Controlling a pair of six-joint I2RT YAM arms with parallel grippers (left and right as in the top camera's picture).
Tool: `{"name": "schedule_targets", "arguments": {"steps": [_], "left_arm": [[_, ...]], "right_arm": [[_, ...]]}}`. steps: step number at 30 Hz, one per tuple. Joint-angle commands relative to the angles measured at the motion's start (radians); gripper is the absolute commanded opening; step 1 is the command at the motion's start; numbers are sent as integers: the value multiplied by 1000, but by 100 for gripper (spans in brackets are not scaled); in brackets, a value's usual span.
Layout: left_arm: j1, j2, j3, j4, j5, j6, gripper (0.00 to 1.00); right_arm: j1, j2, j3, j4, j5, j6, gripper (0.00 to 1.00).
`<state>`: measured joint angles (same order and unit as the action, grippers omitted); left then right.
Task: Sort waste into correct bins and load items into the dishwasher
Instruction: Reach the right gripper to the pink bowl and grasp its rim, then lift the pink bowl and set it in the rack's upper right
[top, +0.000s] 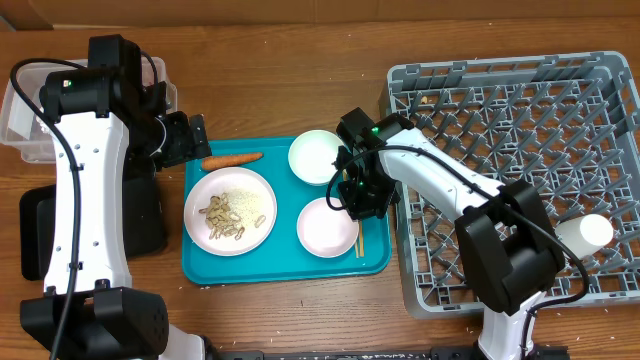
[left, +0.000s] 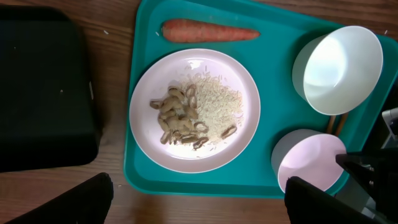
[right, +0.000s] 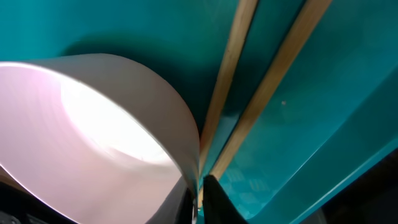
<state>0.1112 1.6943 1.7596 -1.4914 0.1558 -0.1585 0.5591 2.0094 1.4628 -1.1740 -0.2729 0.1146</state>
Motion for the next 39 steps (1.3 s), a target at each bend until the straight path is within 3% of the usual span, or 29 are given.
{"name": "schedule_targets", "arguments": {"steps": [1,14,24,33,39], "left_arm": [[-1,-8,10,-1,-6,-3,90],[-1,-8,10,0,-10,-3,90],[-1,-8,10,3,-10,-2,91],[-1,-8,10,13,-10,-2,90],[0,-8,10,40,-10,-2,90]], "right_arm": [[5,5,-4,3,4,20,4],[4,-39,56,-44,38,44,4],[-23,-300,275,-118,477,73,4],[-269,-370,286,-38,1032,68,4],[-520,-364,284,174,1206,68,4]]}}
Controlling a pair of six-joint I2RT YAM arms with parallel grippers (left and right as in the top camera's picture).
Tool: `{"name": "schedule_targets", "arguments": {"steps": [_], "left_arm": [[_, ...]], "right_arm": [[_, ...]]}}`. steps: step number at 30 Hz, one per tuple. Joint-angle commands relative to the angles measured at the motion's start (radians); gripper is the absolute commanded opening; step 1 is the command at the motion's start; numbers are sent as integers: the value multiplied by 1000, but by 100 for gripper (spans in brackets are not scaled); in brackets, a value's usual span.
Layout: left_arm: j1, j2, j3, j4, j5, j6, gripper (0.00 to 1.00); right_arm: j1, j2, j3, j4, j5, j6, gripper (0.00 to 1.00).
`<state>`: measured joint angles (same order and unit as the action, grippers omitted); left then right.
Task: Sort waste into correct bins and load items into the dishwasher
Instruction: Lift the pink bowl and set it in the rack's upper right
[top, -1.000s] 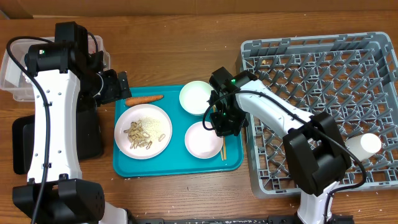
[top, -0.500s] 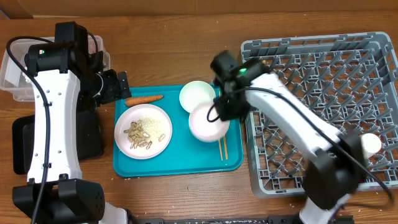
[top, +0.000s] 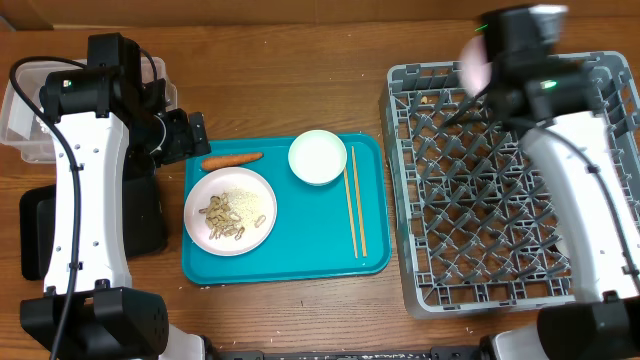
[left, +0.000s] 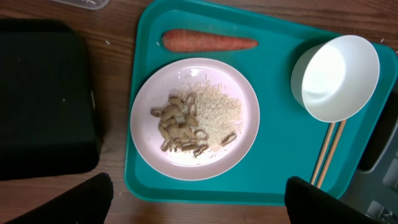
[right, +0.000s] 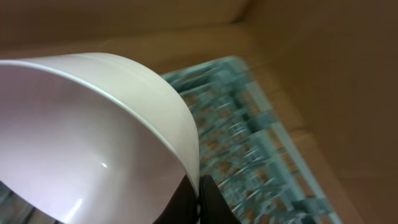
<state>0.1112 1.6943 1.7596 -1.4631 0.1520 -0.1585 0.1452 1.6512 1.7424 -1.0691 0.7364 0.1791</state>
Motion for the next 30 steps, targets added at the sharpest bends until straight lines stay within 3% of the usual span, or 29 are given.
{"name": "schedule_targets", "arguments": {"steps": [1,6,13,21,30], "left_arm": [[0,-8,10,18,-6,-2,90],[0,-8,10,66,-6,-5,90],[0,-8,10,114,-6,-6,90],[0,-8,10,117,-5,-7,90],[0,-8,10,129,-6,-6,91]], "right_arm": [[-142,-1,4,101,217,4,4],[-326,95,4,247,443,-30,4],[-421,267,-7,261,471,-18,4],[-412,419,-9,254,447,-18,4],[-327,437,-20,190,299,-18,4]]}}
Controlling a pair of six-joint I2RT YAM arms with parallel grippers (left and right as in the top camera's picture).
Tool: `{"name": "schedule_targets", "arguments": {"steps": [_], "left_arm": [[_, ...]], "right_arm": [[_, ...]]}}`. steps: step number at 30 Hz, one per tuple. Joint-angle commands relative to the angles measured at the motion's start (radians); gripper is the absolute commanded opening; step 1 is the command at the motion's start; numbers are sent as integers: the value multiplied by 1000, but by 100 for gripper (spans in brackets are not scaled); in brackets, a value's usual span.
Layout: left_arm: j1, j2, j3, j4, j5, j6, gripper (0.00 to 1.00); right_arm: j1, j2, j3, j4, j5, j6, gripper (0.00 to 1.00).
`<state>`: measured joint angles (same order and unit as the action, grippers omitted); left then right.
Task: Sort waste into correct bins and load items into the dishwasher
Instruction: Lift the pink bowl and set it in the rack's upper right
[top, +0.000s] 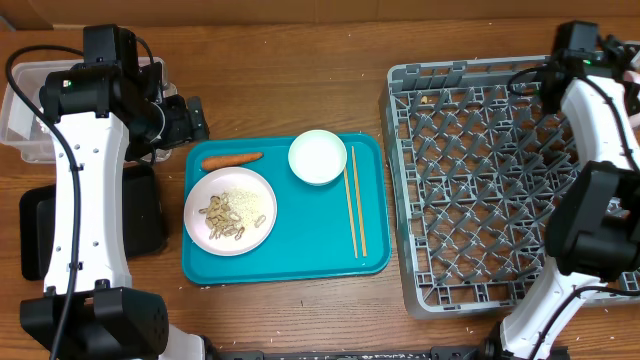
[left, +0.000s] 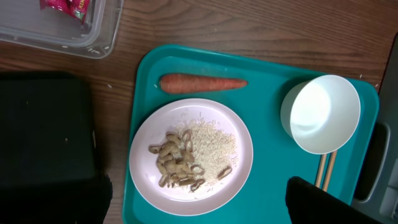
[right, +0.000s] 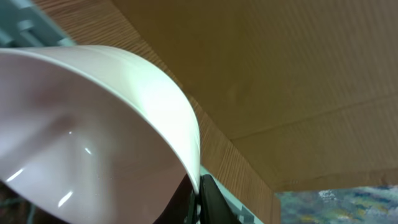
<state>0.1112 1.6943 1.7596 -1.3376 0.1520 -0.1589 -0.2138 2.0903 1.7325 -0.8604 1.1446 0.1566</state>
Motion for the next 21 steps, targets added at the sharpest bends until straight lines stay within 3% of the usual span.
{"name": "schedule_targets", "arguments": {"steps": [1,9,10,14,21], "left_arm": [[0,-8,10,3,-6,-6,91],[0,-8,10,3,-7,-5,91],[0,-8,10,3,-6,-2,91],[0,-8,10,3,-6,-1,91],[0,-8,10,-3,-8,6,91]], "right_arm": [[40,-2,-10,-32,-126,5,4],[87,-2,-10,-174,-231,58,4],[91,-2,-10,-198,-260,58,6],[105,-2,-10,-267,-346,58,36],[109,-64,3,-302,-378,109,50]]}}
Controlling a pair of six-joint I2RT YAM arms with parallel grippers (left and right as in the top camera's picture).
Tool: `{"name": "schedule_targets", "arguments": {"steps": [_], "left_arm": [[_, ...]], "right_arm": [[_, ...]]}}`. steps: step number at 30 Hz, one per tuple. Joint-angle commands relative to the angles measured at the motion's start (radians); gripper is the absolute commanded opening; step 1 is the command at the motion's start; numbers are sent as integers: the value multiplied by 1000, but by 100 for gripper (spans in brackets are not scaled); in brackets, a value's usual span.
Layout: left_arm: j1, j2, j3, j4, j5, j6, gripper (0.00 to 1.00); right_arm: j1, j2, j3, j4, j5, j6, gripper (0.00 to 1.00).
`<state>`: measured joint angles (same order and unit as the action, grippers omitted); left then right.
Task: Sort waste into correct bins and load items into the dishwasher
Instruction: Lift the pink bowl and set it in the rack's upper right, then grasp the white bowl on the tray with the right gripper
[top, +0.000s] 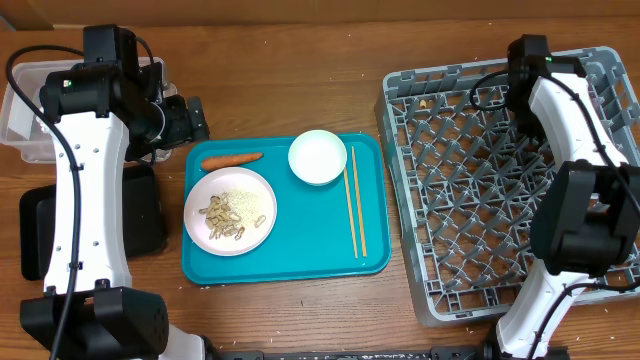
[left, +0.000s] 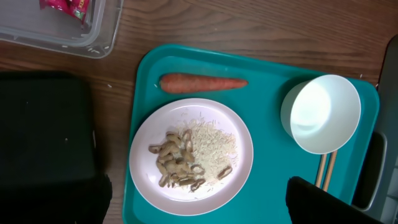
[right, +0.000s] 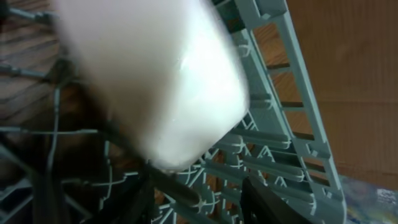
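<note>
In the right wrist view a pale pink bowl (right: 155, 81), blurred, sits against the grey dish rack's tines (right: 273, 155). Just below it my right gripper (right: 199, 202) is open and its fingers (right: 264, 199) hold nothing. The overhead view hides the bowl under the right arm (top: 528, 70) at the rack's far edge. My left gripper (left: 199, 211) is open above the teal tray (left: 267, 199). On the tray are a plate of food scraps (left: 191, 157), a carrot (left: 202, 83), a white bowl (left: 320, 114) and chopsticks (left: 326, 171).
The grey rack (top: 500, 200) fills the right side of the table and sits slightly askew. A black bin (top: 35, 235) lies left of the tray (top: 300, 250). Behind it stands a clear container (left: 62, 25) holding a red wrapper.
My right gripper was shut on the pink bowl's rim past the rack's far right corner. Now it is open at the rack's far edge, the bowl free. The rack has shifted slightly. Left arm unchanged.
My right gripper first gripped the pink bowl on the tray beside the chopsticks. Then it held the bowl high over the rack's far side, then beyond its far right corner. Now the bowl is in the rack and the gripper is open. The left gripper stayed open near the tray's far left.
</note>
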<state>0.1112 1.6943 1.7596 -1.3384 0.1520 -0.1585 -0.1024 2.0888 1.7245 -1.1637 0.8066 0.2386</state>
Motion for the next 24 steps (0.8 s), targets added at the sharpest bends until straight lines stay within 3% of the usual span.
{"name": "schedule_targets", "arguments": {"steps": [1,4,6,9,13,16,24], "left_arm": [[0,-8,10,-4,-8,5,91],[0,-8,10,-13,-8,5,91],[0,-8,10,-23,-24,5,92],[0,-8,10,-32,-30,5,92],[0,-8,10,-39,-30,5,92],[0,-8,10,-38,-29,5,93],[0,-8,10,-51,-29,5,93]], "right_arm": [[-2,-82,24,2,-53,26,53],[1,-141,84,1,-166,-25,64],[13,-192,151,-6,-363,-122,70],[43,-233,223,-14,-655,-165,72],[122,-248,248,-13,-906,-164,72],[227,-240,229,-11,-996,-161,72],[493,-137,205,-3,-999,-126,70]]}}
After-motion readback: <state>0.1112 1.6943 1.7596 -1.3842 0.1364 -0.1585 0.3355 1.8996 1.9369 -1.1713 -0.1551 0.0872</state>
